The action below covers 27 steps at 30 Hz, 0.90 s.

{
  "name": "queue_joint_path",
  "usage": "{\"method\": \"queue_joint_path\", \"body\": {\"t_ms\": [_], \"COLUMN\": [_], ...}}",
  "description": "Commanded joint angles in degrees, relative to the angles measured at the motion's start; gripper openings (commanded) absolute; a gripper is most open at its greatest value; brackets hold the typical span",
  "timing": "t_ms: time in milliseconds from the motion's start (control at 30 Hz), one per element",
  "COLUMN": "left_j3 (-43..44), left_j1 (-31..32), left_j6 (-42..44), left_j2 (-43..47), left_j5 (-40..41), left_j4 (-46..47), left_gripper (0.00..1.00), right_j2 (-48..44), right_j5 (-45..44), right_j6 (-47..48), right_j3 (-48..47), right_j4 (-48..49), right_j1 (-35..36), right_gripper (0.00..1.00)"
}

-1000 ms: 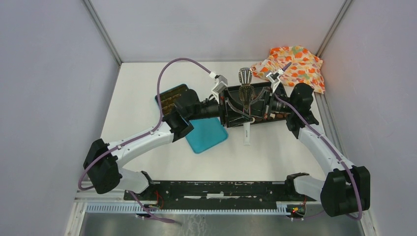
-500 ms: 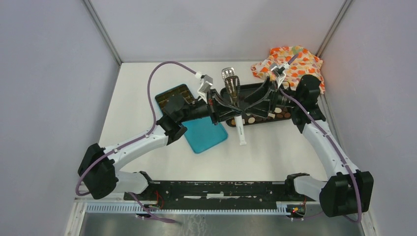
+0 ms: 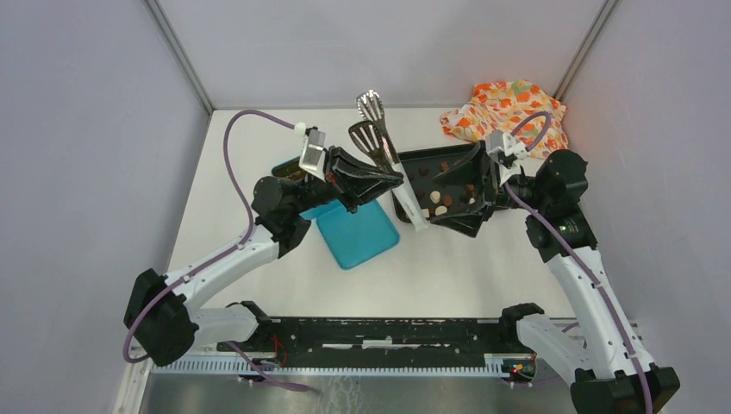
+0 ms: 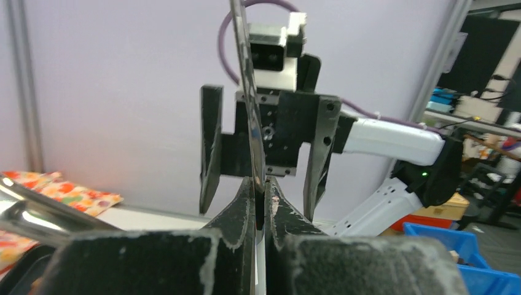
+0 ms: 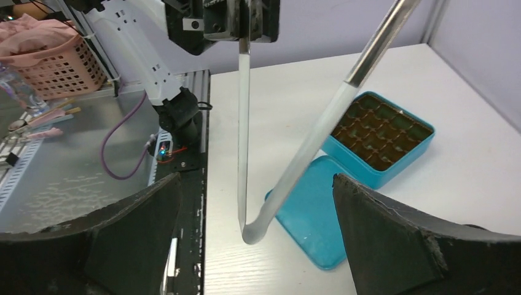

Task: Pack the chocolate
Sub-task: Pick up the clamp at the center of the board.

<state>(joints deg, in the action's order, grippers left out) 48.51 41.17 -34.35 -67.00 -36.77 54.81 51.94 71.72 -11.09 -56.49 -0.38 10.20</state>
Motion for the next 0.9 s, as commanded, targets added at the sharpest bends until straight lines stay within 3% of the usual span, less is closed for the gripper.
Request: {"method": "queue_joint_path", "body": {"t_ms": [0,100,300,667,867], "left_j3": [5.31,6.91,7.65,8.44,10.42], "left_j1": [-0.28,-0.3,-0.18,-0.16,-0.13], "left_j6": [-8.39,-12.12,-12.64,-14.63,-20.52], "left_j2": [-5.77,-9.1,-10.69,-13.95,-17.76], "left_j5": [-3.96,-4.85,-4.37,-3.71,-2.93], "left_j4": [13.84,18.69,21.12,23.61,29.66], "left_gripper": [0.02,0.02,0.02,0.02,0.02], "right_j2": [0.36,0.43,1.13,3.35,5.47], "right_j5": [-4.57,-7.23,-15.15,-8.31,-11.87], "right_j6": [-9.59,-16.36,-13.29,-27.46,-23.63], "right_j3": [2.42,4.03,2.79,6.3,3.8], "right_j4": [6.95,11.1,2.43,16.95,14.32], "right_j1": [2.69,3.57,3.82,5.9,7.32], "right_gripper": [0.98,0.98,0.98,0.98,0.98]}}
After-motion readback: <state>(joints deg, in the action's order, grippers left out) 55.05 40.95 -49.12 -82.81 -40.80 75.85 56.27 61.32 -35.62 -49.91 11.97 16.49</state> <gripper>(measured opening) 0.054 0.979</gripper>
